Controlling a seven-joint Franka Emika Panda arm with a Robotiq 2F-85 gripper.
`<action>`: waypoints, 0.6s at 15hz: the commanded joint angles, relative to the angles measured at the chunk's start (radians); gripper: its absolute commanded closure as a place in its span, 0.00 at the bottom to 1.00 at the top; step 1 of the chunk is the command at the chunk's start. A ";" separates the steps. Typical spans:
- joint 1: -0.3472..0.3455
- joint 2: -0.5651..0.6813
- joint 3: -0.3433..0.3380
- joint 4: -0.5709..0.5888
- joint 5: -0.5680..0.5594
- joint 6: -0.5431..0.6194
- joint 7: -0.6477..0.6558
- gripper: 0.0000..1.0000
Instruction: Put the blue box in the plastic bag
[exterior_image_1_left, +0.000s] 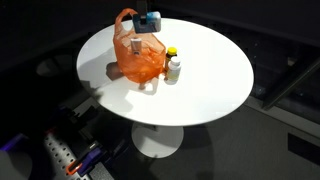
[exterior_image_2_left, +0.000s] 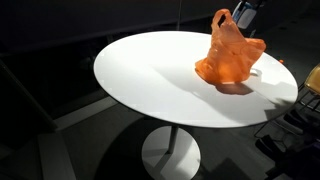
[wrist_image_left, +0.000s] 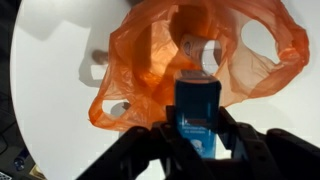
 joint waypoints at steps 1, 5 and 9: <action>-0.003 0.035 -0.003 0.014 0.042 -0.043 -0.049 0.82; -0.005 0.084 -0.008 0.012 0.080 -0.048 -0.079 0.82; -0.004 0.137 -0.011 0.007 0.113 -0.038 -0.114 0.82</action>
